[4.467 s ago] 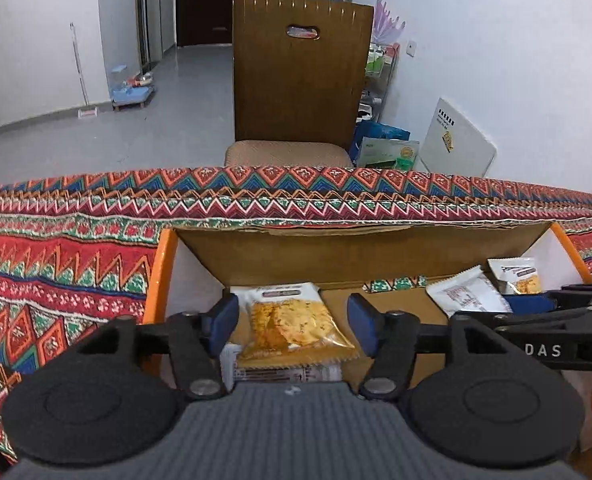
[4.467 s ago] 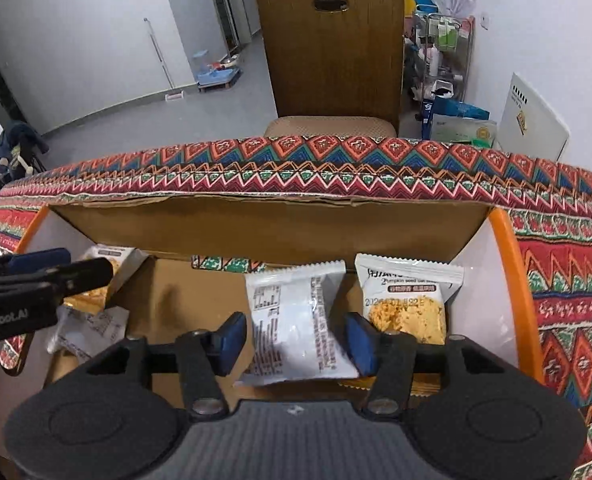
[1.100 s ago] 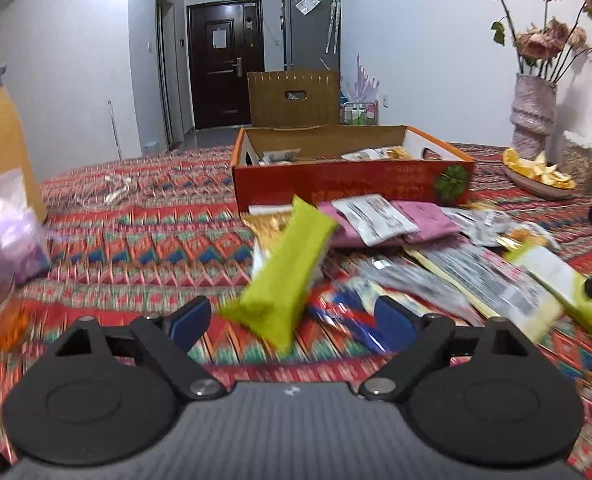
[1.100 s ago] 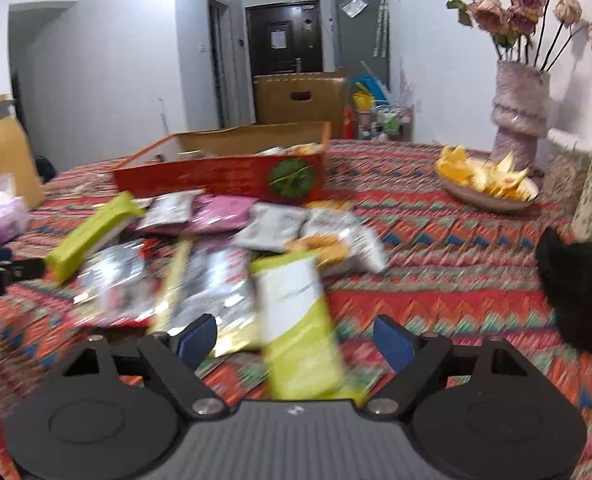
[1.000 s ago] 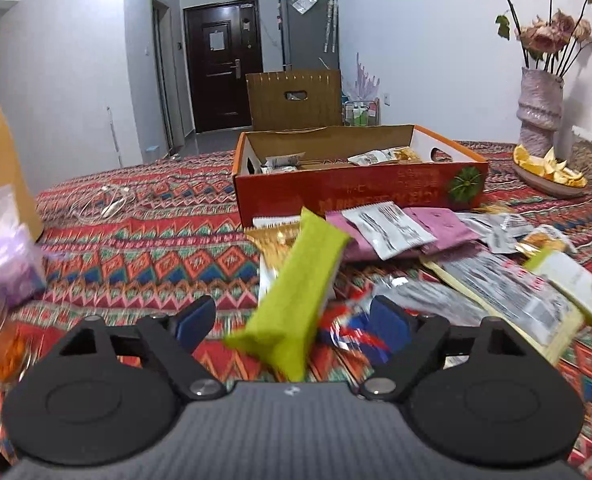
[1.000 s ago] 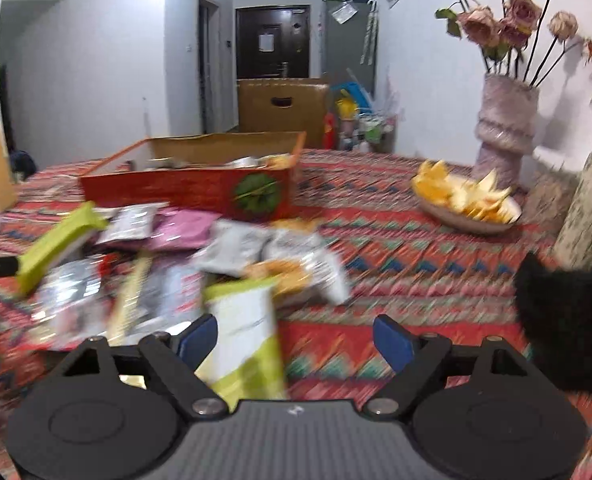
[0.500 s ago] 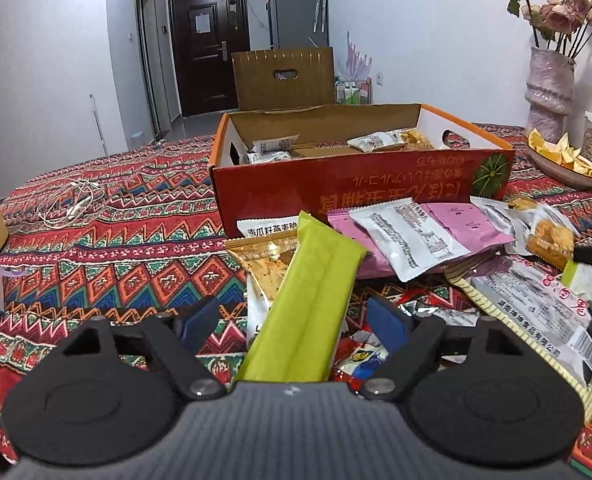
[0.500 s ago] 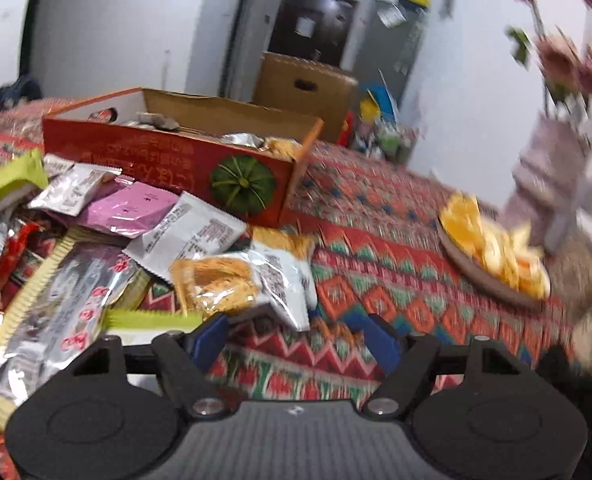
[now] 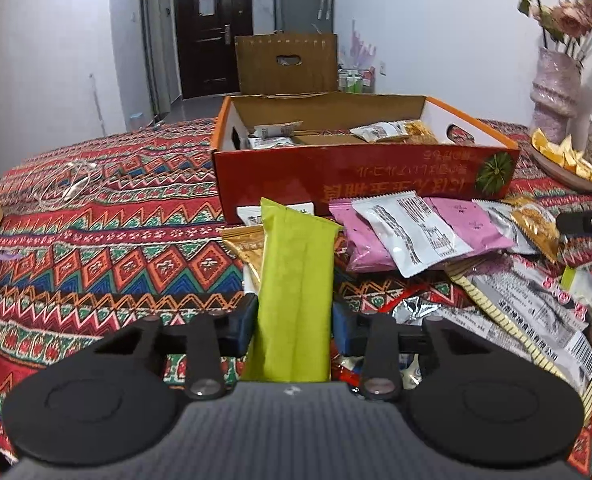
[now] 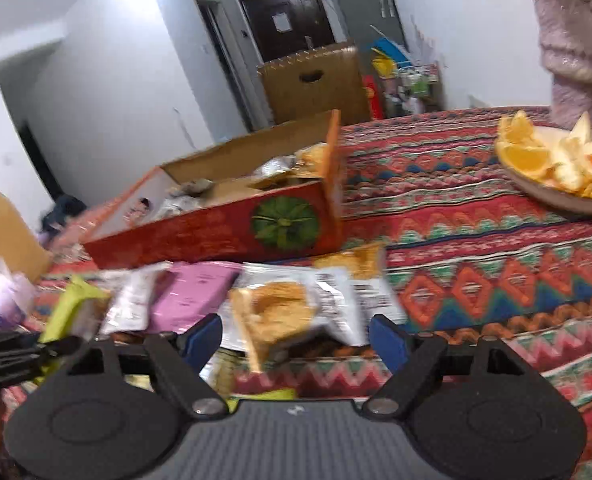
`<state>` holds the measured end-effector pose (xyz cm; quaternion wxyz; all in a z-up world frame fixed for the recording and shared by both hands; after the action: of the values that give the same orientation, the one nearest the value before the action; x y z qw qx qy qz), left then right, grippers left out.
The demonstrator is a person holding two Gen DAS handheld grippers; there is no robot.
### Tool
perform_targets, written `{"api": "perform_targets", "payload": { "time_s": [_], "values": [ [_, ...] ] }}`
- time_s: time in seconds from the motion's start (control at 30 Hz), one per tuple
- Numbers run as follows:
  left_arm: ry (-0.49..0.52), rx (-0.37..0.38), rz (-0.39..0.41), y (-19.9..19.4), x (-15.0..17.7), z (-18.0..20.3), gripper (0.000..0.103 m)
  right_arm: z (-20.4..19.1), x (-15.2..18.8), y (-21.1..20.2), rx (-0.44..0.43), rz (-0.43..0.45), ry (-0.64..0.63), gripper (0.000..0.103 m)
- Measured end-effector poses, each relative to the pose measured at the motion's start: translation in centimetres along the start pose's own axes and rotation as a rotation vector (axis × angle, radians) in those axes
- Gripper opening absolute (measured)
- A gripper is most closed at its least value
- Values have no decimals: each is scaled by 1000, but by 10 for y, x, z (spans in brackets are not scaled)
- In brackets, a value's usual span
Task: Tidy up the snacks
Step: 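Grasp the yellow-green bar with the left tool while the right tool grasps a cookie packet, then carry both held packets over the open orange box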
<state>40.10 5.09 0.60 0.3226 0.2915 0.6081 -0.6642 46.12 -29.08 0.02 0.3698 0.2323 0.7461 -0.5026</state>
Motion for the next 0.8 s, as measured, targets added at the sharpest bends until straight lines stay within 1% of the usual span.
{"api": "perform_targets", "payload": {
  "time_s": [0.03,0.07,0.1,0.13,0.17,0.23,0.33,0.37,0.4,0.43,0.47,0.53,0.6,0.63,0.7,0.77,0.8],
  "values": [
    [-9,-3,1,-1,0,-1,38,-5,1,2,4,9,-21,80],
    [-13,-5,4,-3,-1,-2,38,-10,0,5,41,27,-65,80],
    [-16,-5,9,-5,-1,-2,38,-16,-1,9,98,45,-125,80],
    [-20,-5,12,-7,-1,-3,38,-18,-2,16,152,45,-184,80],
    [-26,-6,15,-9,-1,-4,38,-20,-4,22,170,34,-210,80],
    [-33,-11,15,-13,0,-4,38,-18,-7,32,135,-1,-200,77],
    [-42,-12,17,-20,4,-3,38,-16,-9,39,111,-33,-196,74],
    [-46,-11,17,-22,5,-3,38,-16,-8,39,104,-41,-192,71],
    [-50,-10,18,-25,6,-2,38,-15,-7,38,100,-49,-185,66],
    [-53,-9,19,-28,7,-1,38,-16,-6,37,100,-58,-182,64],
    [-56,-9,21,-31,7,0,38,-18,-4,37,101,-70,-192,60],
    [-61,-5,25,-38,10,2,38,-23,4,32,106,-99,-228,56],
    [-69,-1,31,-47,13,4,38,-29,13,26,127,-97,-264,43],
    [-71,1,33,-51,14,4,38,-31,16,22,135,-94,-267,40],
    [-73,6,37,-60,19,7,38,-33,20,14,137,-93,-257,39],
    [-73,6,41,-69,22,10,38,-34,24,4,126,-74,-245,39],
    [-75,7,44,-75,24,11,38,-35,25,-1,135,-60,-244,39]
  ]
}}
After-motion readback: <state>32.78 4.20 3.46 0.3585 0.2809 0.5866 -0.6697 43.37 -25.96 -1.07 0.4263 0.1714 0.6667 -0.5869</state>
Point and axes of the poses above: each gripper's, at about its wrist camera, not at the fingertips, and y roughly the way its jaws point, z to its right, x to its underside, the point moved 2 cm from there along y, roughly the way its jaws point, and after that the axes turned 8 degrees about -y, right-handed, at the moved point
